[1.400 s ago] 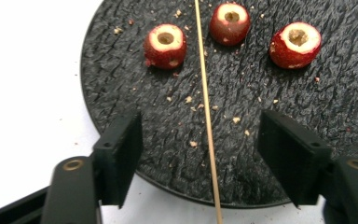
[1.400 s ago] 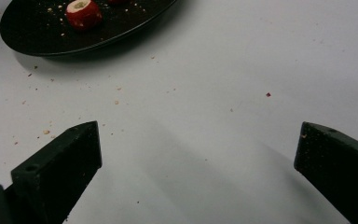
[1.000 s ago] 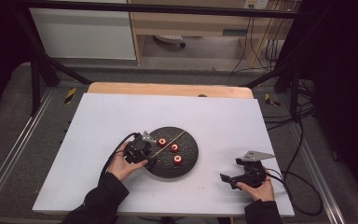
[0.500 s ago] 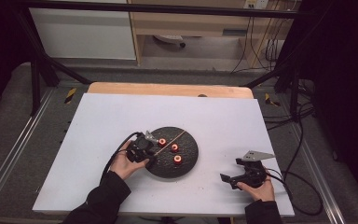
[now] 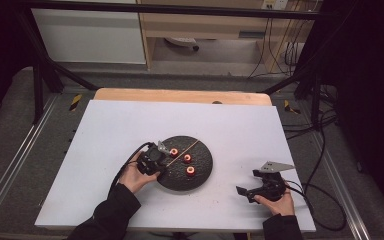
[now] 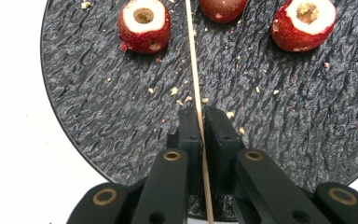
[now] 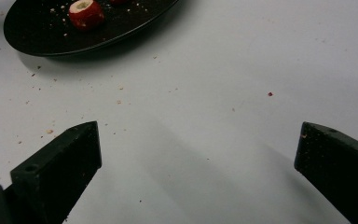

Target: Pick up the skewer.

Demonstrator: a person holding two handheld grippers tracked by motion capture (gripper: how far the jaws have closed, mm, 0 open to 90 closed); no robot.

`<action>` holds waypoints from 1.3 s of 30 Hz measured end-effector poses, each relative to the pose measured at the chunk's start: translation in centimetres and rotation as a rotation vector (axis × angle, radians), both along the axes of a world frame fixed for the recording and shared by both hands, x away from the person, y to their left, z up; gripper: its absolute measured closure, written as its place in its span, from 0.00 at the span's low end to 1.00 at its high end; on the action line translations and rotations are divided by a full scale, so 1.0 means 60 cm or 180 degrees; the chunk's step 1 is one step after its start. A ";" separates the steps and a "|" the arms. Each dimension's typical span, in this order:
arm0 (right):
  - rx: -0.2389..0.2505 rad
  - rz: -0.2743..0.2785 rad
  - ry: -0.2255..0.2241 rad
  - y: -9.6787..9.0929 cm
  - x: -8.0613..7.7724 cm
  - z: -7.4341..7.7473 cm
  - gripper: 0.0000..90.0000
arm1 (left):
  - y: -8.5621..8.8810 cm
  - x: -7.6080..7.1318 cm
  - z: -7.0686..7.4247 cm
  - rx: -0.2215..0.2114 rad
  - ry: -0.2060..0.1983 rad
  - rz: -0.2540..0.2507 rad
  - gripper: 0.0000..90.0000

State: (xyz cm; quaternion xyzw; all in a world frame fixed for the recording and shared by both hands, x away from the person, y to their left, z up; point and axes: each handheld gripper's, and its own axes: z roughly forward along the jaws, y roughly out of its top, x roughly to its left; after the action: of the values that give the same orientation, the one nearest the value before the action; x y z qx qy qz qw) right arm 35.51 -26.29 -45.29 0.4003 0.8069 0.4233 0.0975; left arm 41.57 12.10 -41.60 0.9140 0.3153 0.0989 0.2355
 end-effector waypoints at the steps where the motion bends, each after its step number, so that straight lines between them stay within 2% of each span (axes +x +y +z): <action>1: 0.0001 -0.0005 0.0002 0.000 0.000 0.000 0.01 | 0.000 0.000 0.000 0.0001 -0.0006 0.0002 0.96; 10: 0.0006 0.0000 -0.0004 0.000 0.000 0.000 0.01 | 0.002 -0.004 0.005 -0.0047 -0.0061 0.0016 0.97; 21: 0.0002 -0.0009 -0.0014 -0.001 0.000 0.000 0.01 | 0.016 -0.016 0.013 -0.0183 -0.0152 0.0042 0.97; 39: 0.0017 -0.0038 0.0020 0.002 0.000 0.001 0.01 | 0.070 -0.054 0.021 -0.0559 -0.0303 0.0156 0.98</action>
State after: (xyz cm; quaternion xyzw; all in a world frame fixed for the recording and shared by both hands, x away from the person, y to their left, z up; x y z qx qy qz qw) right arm 35.50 -26.19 -45.22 0.4067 0.8036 0.4237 0.0964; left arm 38.32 16.33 -40.33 0.8761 0.3335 0.1199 0.3270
